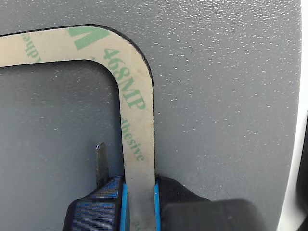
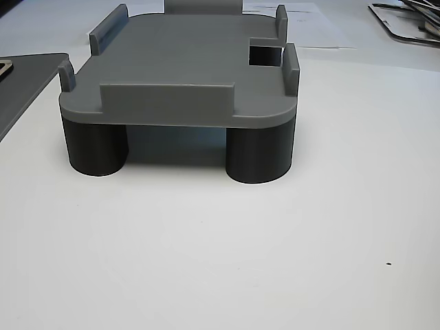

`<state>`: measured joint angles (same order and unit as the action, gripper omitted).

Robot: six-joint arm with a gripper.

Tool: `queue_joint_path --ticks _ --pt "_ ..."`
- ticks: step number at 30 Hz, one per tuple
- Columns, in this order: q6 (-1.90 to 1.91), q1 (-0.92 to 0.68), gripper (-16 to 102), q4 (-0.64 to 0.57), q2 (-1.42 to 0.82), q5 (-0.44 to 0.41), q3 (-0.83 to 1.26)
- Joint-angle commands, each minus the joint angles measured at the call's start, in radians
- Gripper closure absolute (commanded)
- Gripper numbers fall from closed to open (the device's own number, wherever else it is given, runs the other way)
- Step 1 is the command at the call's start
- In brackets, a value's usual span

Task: Move top rectangular frame to the holder.

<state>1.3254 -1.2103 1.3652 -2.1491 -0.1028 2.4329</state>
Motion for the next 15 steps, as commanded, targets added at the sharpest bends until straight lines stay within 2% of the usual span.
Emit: queue_joint_path --ticks 1,7,12,15 --pt "-0.006 0.015 96 0.034 -0.009 0.003 -0.064" --pt "0.014 0.051 96 0.163 0.064 -0.028 -0.279" --pt "0.115 0.106 96 0.193 0.179 -0.083 -0.472" --pt "0.172 0.143 96 0.261 0.239 -0.126 -0.598"
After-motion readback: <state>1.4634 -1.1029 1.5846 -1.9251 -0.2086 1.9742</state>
